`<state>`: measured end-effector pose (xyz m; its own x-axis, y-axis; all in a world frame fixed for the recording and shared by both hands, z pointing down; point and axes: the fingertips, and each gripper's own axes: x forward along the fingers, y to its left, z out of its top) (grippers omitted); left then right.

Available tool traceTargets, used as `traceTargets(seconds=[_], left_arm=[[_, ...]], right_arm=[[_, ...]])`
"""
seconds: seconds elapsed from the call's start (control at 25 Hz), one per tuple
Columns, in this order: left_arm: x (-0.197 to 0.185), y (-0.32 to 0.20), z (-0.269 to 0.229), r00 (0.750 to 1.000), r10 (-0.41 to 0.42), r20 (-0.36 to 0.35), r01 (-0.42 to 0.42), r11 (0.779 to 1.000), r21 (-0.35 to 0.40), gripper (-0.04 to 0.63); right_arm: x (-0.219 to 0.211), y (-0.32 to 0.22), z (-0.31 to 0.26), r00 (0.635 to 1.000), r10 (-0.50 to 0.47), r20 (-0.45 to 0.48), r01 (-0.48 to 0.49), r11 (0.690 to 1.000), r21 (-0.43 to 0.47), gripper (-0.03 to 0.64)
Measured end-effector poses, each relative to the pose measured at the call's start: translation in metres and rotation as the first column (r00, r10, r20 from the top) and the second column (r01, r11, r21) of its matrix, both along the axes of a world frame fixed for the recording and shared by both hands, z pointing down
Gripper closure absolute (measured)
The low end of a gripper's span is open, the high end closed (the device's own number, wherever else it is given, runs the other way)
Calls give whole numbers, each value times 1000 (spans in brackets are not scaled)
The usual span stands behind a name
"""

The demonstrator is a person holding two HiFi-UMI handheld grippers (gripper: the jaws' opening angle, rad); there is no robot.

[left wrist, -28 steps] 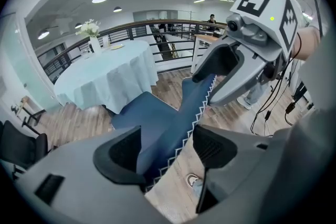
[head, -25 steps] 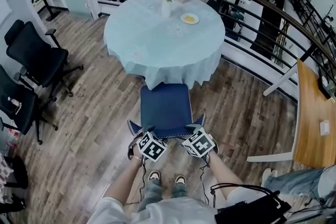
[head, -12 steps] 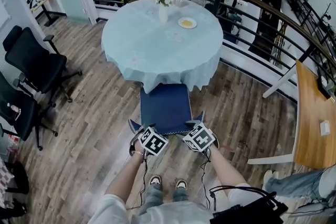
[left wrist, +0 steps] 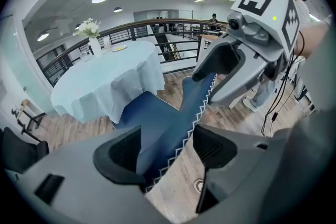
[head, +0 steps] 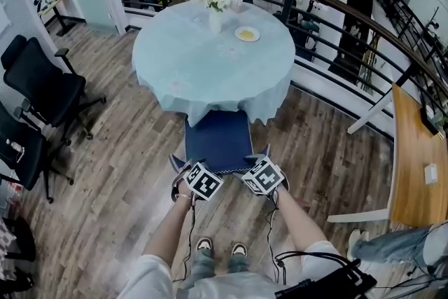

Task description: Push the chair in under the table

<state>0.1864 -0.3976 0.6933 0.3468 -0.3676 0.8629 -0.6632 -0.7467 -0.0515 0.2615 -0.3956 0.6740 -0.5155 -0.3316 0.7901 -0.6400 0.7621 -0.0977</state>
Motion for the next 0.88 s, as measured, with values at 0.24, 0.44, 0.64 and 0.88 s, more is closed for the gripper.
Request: traceTargets(seconds=[0.24, 0.44, 0.64, 0.88], left_arm=[[1, -22, 1, 1000, 8, 5, -8, 1000, 3, 284], [1, -42, 0, 1000, 8, 12, -8, 1000, -9, 284], [2, -54, -1, 1000, 12, 15, -12, 1000, 8, 284], [4, -70, 2, 1000, 16, 17, -16, 1000, -2, 284]], right_arm=[[1, -21, 1, 1000, 9, -6, -9, 1000, 15, 354], [1, -41, 0, 1000, 12, -7, -12, 1000, 18, 354], [2, -53, -1, 1000, 12, -11, -12, 1000, 26, 354], [4, -68, 1, 1000, 11, -13, -11, 999, 36, 354]])
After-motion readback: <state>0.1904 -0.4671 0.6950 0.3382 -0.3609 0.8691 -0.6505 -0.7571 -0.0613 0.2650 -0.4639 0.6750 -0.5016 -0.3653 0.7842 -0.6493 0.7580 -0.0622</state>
